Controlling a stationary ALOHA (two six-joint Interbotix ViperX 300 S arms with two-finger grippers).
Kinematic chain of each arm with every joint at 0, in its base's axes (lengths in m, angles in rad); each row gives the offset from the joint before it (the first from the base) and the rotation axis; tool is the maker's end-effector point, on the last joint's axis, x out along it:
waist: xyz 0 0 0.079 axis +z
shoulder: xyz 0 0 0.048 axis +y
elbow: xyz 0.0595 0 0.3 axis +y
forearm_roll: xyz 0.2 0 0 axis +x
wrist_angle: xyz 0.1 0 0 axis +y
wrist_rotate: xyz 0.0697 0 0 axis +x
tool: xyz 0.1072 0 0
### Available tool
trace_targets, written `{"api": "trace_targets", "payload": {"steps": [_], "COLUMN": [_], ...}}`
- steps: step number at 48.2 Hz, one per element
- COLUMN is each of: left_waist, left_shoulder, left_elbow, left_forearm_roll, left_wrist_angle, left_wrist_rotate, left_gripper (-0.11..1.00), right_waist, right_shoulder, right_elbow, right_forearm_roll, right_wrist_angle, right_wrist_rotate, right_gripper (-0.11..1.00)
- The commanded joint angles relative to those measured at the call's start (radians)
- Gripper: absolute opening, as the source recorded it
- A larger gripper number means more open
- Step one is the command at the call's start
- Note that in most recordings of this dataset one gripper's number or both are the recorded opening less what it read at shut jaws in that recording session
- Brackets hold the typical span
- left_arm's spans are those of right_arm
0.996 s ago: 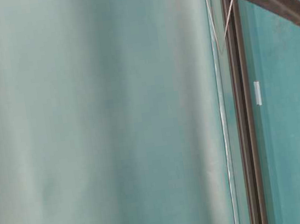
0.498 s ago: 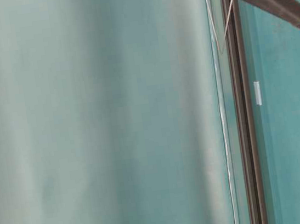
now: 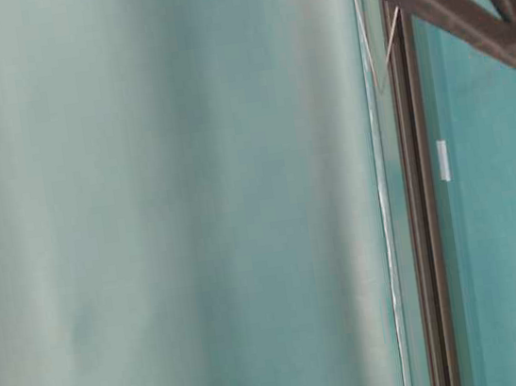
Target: Insert the wire through the hole in the metal fitting.
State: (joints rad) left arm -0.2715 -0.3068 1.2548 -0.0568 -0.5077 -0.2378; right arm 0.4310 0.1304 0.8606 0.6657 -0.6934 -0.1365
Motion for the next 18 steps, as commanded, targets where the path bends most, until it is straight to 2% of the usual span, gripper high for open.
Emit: {"api": "trace_targets", "payload": {"steps": [1, 11, 18], "left_waist": [0.018, 0.06, 0.071], "left_shoulder": [-0.028, -0.069, -0.086], "left_elbow": [0.0, 0.017, 0.018], "left_forearm_roll": [0.003, 0.003, 0.005], "left_wrist_angle": [-0.005, -0.005, -0.005], "left_wrist_rotate": [0.002, 0.005, 0.037], "left_gripper": [0.81, 0.81, 0.81], "right_waist": [-0.002, -0.011, -0.014], "right_shoulder": [-0.041, -0.074, -0.098], "right_elbow": [0.006, 0.041, 0.06], "right_forearm_roll": [0.0, 0.002, 0.0], "right_wrist_angle": [-0.005, -0.011, -0.011], "right_wrist_rotate": [-0.002, -0.002, -0.008], "right_gripper": [0.92, 0.92, 0.92]}}
